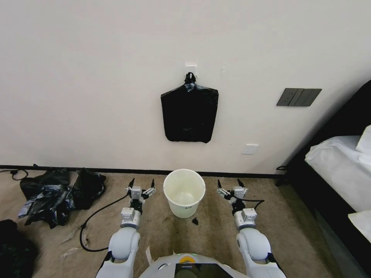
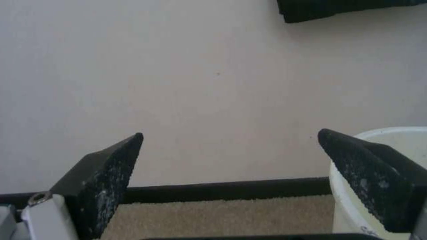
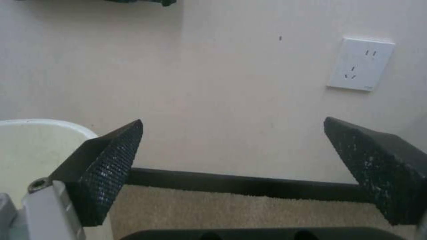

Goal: Place a trash bag onto the trash bin.

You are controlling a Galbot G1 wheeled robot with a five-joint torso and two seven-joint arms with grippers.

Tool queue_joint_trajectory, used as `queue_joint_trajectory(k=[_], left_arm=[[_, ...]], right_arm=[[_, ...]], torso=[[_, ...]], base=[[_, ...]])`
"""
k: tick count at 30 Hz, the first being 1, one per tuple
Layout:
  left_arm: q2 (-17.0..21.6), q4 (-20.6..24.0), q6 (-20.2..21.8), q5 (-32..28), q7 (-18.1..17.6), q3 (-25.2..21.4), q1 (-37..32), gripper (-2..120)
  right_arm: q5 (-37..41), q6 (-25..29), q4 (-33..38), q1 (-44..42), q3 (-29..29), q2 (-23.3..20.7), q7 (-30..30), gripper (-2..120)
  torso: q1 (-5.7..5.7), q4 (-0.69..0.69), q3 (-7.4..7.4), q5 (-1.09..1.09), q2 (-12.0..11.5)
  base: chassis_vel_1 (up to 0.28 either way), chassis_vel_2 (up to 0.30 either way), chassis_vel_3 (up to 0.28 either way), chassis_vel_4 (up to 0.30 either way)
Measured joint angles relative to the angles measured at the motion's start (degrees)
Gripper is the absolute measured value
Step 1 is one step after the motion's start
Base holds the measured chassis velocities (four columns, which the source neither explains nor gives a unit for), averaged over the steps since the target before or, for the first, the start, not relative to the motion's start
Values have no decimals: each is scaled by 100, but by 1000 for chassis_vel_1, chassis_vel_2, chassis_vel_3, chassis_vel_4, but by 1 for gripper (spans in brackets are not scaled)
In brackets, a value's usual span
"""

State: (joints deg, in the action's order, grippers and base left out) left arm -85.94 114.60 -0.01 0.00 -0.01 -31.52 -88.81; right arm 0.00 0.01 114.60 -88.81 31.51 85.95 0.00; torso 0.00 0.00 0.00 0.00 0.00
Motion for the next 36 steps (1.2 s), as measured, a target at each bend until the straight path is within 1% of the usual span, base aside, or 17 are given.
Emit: queue_joint_trajectory(k=[36], left_arm=[[0, 0, 0, 0, 0, 0, -1, 100]], right_arm=[[1, 12, 0, -6, -2, -3, 0, 100]], torso=[[0, 0, 0, 0, 0]], base=[[0, 0, 0, 0]])
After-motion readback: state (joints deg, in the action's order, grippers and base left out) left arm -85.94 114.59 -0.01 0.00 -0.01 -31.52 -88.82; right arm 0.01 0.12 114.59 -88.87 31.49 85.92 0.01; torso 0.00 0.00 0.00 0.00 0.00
